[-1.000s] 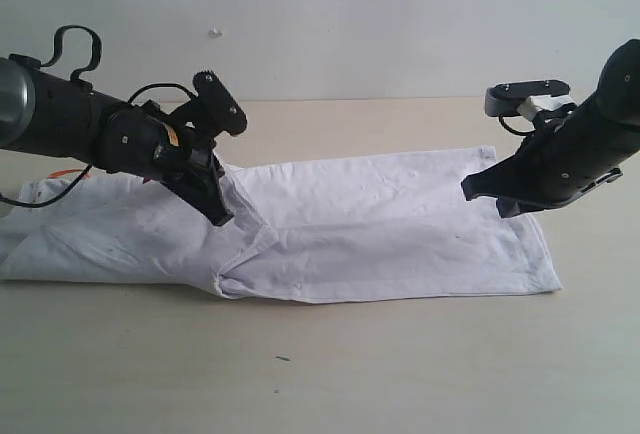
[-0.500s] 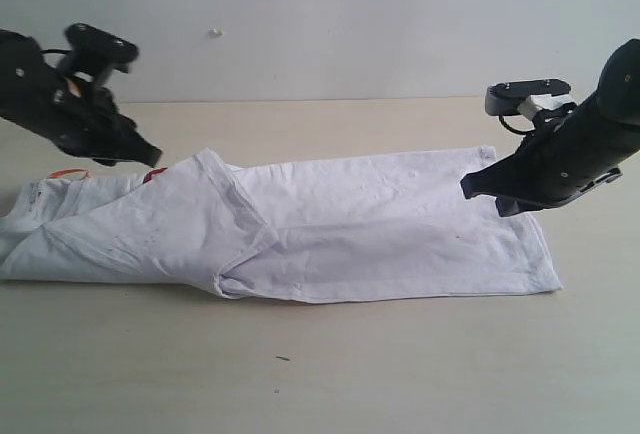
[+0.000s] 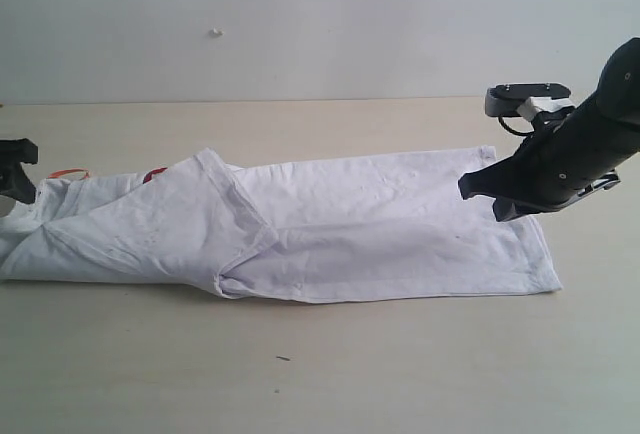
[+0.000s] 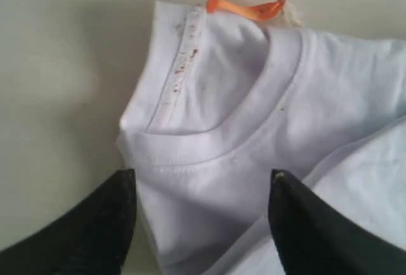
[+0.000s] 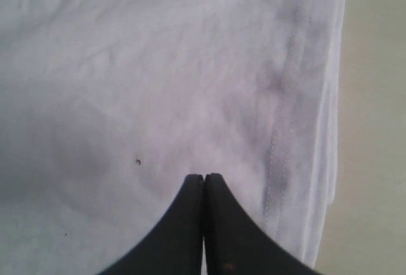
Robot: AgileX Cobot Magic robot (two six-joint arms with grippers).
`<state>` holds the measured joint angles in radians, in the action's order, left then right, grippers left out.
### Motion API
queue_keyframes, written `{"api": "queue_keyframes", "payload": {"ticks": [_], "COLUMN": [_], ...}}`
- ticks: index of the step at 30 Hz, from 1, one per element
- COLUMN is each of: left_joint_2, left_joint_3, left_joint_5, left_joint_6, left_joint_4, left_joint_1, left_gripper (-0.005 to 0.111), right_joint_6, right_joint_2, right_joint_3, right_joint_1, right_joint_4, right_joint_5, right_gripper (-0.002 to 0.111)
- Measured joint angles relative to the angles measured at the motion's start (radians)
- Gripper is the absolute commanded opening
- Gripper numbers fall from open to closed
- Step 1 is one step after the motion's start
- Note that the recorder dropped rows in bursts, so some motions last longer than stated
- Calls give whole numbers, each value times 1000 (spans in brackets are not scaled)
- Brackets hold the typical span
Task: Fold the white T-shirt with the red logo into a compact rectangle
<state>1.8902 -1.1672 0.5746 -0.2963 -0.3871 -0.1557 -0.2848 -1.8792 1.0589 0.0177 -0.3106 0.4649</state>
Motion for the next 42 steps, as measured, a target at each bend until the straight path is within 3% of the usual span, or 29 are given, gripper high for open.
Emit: {"api": "queue_keyframes", "payload": {"ticks": [5,23,28,31,37,42], "left_joint_2": [22,119,149,154,160,146], "left_joint_3": [4,4,2,-2,-1,3], "left_joint_5": [9,15,22,23,41,68], "left_joint_6": [-22,-26,-67,-93,-124,-140], "left_joint_4": [-30,-55,-122,-156,-164,-166], "left_joint_1": [-35,-42,-42,-42,-42,-42], "left_gripper": [60,60,60,49,0,0], "right_joint_6": [0,0,0,0,0,0], "right_joint_2": [0,0,0,0,0,0], "right_joint_3": [0,0,0,0,0,0], "right_joint_1": [0,0,0,0,0,0], "right_joint_4": [-1,-1,-1,-1,-1,-20], "right_joint_5": [0,7,9,11,11,11], "right_gripper": [0,0,0,0,0,1]}}
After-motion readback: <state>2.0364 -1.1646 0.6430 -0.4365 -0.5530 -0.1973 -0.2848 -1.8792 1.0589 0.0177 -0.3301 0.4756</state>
